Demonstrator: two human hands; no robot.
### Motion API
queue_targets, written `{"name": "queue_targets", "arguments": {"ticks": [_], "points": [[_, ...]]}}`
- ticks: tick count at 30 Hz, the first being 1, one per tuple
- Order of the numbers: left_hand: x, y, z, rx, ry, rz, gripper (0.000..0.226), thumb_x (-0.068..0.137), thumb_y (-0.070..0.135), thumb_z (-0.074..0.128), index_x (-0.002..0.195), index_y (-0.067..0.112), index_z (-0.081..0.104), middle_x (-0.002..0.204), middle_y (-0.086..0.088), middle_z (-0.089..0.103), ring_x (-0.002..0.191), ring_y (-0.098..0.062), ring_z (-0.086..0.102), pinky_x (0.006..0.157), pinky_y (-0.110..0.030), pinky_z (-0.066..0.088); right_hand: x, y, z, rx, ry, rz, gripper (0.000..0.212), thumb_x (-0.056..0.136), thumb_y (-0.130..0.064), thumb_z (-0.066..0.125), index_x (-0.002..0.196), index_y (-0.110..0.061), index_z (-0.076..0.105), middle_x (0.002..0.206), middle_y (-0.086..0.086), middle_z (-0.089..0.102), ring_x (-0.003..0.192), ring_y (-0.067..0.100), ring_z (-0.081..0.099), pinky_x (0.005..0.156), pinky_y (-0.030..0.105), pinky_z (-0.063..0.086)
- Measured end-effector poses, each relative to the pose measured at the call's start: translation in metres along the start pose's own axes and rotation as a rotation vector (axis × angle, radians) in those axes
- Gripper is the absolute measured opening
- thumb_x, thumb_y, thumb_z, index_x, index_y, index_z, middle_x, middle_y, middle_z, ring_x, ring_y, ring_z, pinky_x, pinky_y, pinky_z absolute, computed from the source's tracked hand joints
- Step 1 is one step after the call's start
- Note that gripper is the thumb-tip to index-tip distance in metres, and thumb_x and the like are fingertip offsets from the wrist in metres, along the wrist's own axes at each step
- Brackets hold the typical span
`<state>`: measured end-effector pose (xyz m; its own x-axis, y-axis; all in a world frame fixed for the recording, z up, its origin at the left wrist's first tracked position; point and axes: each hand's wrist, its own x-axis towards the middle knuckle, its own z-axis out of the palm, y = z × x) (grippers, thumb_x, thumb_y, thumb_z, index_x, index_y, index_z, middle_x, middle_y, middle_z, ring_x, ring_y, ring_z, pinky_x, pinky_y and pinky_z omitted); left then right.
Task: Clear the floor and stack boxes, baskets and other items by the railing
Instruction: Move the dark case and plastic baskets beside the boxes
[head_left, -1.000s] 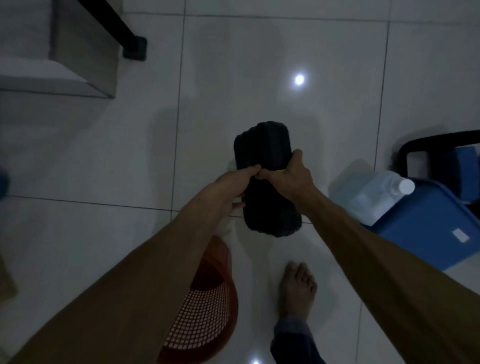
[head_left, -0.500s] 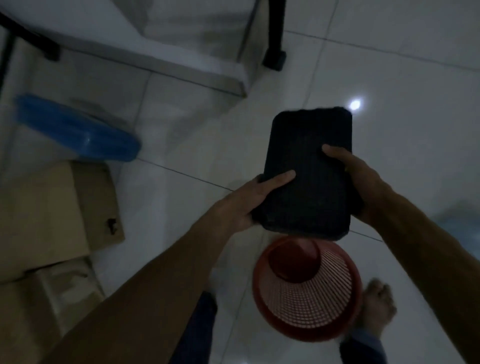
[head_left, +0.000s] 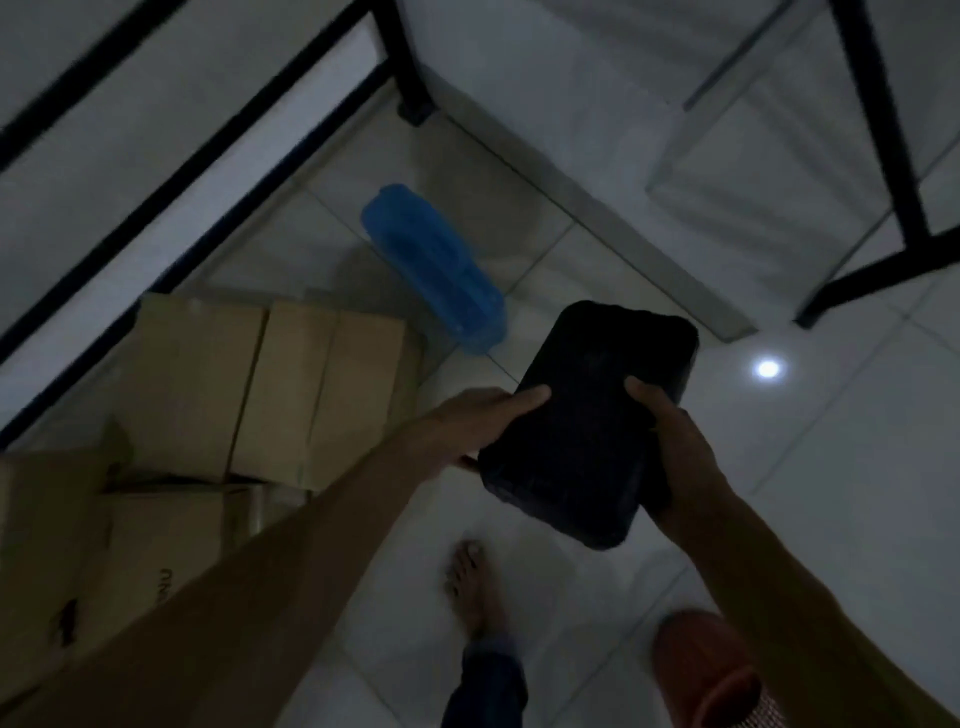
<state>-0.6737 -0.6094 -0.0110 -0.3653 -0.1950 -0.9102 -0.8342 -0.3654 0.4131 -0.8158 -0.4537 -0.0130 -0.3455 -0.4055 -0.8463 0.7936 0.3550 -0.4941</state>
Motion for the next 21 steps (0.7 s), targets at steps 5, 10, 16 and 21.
{"name": "queue_targets", "arguments": {"ticks": [5,10,16,21], "points": [[0.024,0.024,-0.085,-0.231,0.260,0.058,0.040,0.100,0.041,0.055,0.126,0.010,0.055,0.116,-0.010,0.064,0.098,-0.019,0.062,0.089,-0.032,0.052,0.044,-0.019,0.057,-0.161,0.143,-0.095,0.082,0.062,-0.048,0.089,0.130,-0.023,0.050,0.119,0.007,0.067,0.103,0.030,0.069,0.087,0.054,0.058],[0.081,0.067,-0.128,-0.388,0.371,0.143,0.016,0.104,0.019,0.052,0.103,0.005,0.059,0.087,-0.009,0.058,0.072,-0.013,0.056,0.059,-0.018,0.050,0.089,-0.046,0.075,-0.335,0.184,-0.124,0.085,0.055,-0.053,0.089,0.128,-0.029,0.050,0.120,0.003,0.064,0.106,0.029,0.065,0.091,0.053,0.056],[0.154,0.108,-0.154,-0.441,0.396,0.063,0.051,0.085,0.046,0.073,0.113,0.004,0.066,0.077,-0.006,0.059,0.076,-0.022,0.060,0.077,-0.034,0.052,0.161,-0.080,0.084,-0.457,0.228,-0.142,0.083,0.057,-0.052,0.088,0.129,-0.033,0.051,0.121,0.000,0.063,0.106,0.028,0.064,0.092,0.052,0.055],[0.198,0.125,-0.165,-0.725,0.394,0.009,0.036,0.084,0.040,0.077,0.082,0.013,0.055,0.078,-0.009,0.054,0.079,-0.024,0.057,0.086,-0.040,0.055,0.219,-0.111,0.093,-0.539,0.237,-0.140,0.089,0.052,-0.058,0.087,0.130,-0.036,0.050,0.121,-0.003,0.063,0.107,0.028,0.064,0.091,0.052,0.055]]}}
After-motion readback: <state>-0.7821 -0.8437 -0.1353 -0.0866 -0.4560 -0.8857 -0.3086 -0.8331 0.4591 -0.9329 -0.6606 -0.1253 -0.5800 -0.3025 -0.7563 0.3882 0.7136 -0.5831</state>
